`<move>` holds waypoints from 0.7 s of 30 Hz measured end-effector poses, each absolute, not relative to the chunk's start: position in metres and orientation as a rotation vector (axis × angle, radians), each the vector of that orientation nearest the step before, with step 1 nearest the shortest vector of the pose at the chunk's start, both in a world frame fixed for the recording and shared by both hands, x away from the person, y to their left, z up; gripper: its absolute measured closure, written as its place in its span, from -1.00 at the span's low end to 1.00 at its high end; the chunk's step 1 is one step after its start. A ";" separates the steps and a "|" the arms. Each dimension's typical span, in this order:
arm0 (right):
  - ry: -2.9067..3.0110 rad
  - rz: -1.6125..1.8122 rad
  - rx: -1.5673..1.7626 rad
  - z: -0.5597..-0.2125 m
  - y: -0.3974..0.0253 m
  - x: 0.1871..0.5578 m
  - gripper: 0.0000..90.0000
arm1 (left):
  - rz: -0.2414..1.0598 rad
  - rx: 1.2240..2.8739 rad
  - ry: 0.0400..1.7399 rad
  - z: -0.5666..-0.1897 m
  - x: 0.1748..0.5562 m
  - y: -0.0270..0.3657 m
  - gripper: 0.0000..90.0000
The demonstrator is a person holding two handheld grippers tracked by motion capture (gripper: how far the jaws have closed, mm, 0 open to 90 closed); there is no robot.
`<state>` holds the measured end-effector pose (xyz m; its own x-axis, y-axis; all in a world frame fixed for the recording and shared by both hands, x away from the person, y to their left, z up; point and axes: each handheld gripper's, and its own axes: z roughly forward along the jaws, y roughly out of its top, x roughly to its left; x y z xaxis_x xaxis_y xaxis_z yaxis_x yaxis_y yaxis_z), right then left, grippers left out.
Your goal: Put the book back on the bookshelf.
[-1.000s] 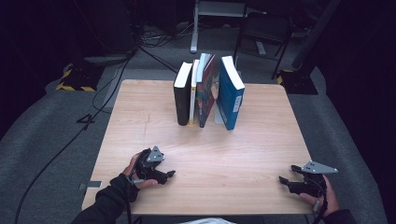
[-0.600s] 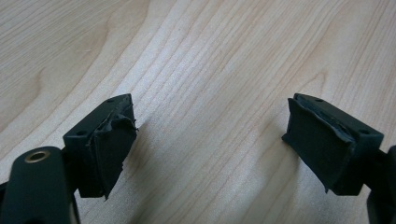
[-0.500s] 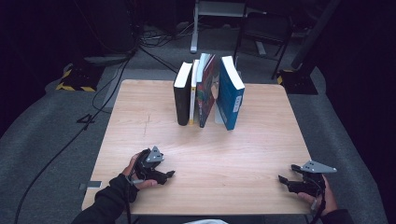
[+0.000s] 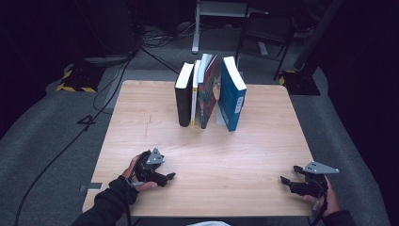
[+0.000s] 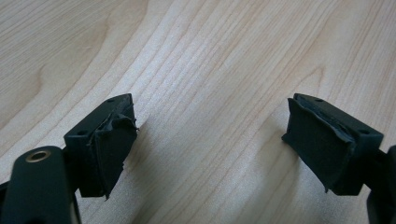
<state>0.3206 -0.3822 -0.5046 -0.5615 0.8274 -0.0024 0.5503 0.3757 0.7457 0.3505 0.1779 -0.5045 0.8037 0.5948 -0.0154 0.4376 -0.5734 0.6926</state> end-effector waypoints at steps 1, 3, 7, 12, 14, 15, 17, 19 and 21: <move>2.265 1.011 1.198 -0.505 -0.382 0.321 -0.50 | 0.284 2.273 0.756 -0.504 0.351 0.178 -0.64; 2.264 1.010 1.198 -0.505 -0.382 0.321 -0.50 | 0.283 2.273 0.755 -0.505 0.351 0.178 -0.64; 2.265 1.011 1.198 -0.505 -0.382 0.321 -0.50 | 0.281 2.274 0.753 -0.505 0.351 0.178 -0.64; 2.265 1.011 1.198 -0.505 -0.382 0.321 -0.50 | 0.279 2.275 0.751 -0.504 0.351 0.178 -0.64; 2.263 1.010 1.198 -0.505 -0.382 0.321 -0.50 | 0.277 2.275 0.749 -0.505 0.351 0.178 -0.64; 2.265 1.011 1.198 -0.505 -0.382 0.321 -0.50 | 0.276 2.277 0.748 -0.504 0.351 0.178 -0.64; 2.263 1.010 1.198 -0.505 -0.382 0.321 -0.50 | 0.275 2.275 0.746 -0.505 0.352 0.178 -0.64; 2.263 1.010 1.199 -0.505 -0.382 0.321 -0.50 | 0.273 2.276 0.742 -0.505 0.352 0.179 -0.65; 2.263 1.010 1.199 -0.505 -0.382 0.321 -0.50 | 0.272 2.277 0.741 -0.505 0.352 0.179 -0.65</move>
<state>0.3206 -0.3823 -0.5045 -0.5601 0.8284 -0.0039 0.5504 0.3756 0.7457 0.3523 0.1786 -0.5045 0.8130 0.5819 -0.0191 0.4311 -0.5796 0.6916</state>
